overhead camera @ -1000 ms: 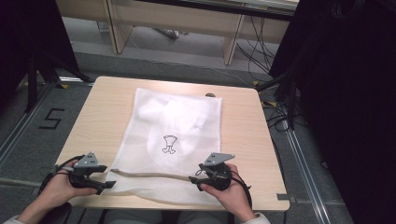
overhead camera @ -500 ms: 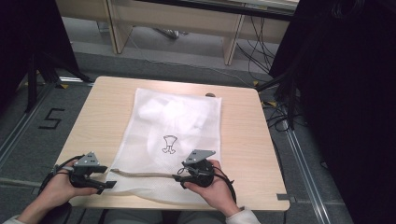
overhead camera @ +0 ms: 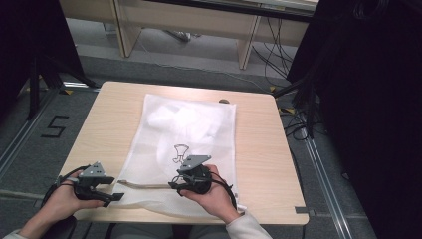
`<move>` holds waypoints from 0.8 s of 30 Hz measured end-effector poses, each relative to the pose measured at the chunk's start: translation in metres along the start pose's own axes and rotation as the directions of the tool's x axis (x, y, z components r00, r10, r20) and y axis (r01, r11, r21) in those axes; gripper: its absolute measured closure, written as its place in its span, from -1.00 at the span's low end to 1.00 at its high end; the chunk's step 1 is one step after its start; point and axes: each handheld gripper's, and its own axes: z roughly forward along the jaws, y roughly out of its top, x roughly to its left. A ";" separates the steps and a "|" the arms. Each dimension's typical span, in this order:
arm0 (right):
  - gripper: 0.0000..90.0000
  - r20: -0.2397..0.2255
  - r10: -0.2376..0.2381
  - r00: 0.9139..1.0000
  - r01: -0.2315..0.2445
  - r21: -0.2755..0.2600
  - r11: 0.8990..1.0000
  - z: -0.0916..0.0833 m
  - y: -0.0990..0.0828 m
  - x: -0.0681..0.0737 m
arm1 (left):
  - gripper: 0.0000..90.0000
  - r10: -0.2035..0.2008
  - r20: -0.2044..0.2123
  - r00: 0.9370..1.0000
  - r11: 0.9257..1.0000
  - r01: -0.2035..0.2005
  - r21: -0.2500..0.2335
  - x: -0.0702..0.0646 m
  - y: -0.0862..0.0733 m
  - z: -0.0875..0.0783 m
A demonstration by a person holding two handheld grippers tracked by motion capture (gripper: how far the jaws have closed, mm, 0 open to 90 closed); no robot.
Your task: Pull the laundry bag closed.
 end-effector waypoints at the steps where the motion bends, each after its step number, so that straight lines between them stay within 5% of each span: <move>1: 0.10 -0.007 -0.011 1.000 0.011 0.007 1.000 0.002 0.002 0.000 | -0.41 0.000 0.000 1.000 1.000 0.000 0.000 0.000 0.000 0.000; 24: 0.30 -0.055 -0.065 0.996 0.068 0.057 0.996 0.036 0.037 0.012 | -0.43 -0.002 -0.012 1.000 1.000 0.002 0.015 0.003 -0.001 -0.002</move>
